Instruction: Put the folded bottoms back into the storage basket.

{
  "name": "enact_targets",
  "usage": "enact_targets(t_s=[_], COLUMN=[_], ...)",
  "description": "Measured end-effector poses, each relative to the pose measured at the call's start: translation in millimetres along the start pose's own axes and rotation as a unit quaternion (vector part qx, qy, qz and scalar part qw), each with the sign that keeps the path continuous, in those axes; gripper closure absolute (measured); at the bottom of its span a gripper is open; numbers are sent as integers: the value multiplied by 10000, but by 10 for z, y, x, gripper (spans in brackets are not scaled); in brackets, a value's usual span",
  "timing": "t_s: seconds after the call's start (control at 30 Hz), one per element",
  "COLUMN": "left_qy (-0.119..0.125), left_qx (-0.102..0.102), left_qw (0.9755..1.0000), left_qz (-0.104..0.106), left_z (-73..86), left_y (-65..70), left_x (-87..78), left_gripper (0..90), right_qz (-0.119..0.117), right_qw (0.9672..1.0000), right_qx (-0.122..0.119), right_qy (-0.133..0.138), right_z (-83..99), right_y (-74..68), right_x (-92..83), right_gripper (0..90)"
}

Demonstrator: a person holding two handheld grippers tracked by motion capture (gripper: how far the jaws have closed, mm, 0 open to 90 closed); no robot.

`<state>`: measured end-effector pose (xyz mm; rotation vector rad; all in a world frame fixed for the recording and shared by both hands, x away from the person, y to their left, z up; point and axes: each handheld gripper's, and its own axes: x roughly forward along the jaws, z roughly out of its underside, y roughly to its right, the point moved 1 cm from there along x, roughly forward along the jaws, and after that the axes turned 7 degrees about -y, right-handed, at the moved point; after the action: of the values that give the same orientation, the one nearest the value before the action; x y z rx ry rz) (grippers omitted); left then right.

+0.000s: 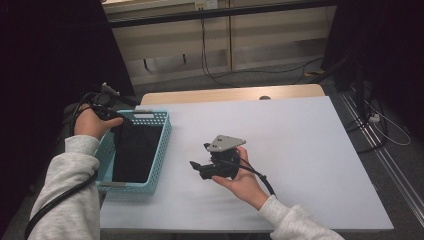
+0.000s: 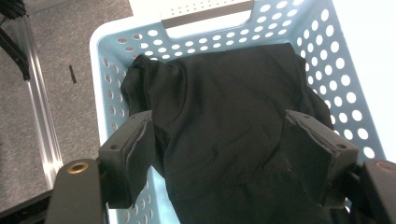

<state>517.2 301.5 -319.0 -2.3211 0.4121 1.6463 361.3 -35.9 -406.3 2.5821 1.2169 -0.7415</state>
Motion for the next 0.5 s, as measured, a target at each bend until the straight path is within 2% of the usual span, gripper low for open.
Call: enact_targets(t_s=[0.17, 0.27, 0.33, 0.4, 0.47, 0.5], left_qy=[45, 48, 1, 35, -55, -24], left_qx=[102, 163, 203, 169, 115, 123], left_qw=[9999, 9997, 9996, 9995, 9991, 9990], left_qz=[44, 193, 219, 252, 411, 430], left_z=[74, 130, 176, 213, 256, 272], left_y=[14, 19, 8, 0, -9, -15], left_x=[117, 208, 275, 331, 389, 421], left_gripper=[278, 333, 412, 438, 570, 593], right_qz=[109, 168, 209, 252, 298, 314], right_qw=[9998, 9997, 9996, 9995, 9993, 9993], right_qx=[68, 120, 144, 143, 138, 130], right_qy=[-138, -118, -106, -124, -173, -170], right_z=[151, 211, 244, 277, 306, 320], right_y=[82, 125, 156, 183, 207, 219], right_x=[-35, -101, -144, -181, -215, -233], right_gripper=[270, 271, 271, 270, 263, 263])
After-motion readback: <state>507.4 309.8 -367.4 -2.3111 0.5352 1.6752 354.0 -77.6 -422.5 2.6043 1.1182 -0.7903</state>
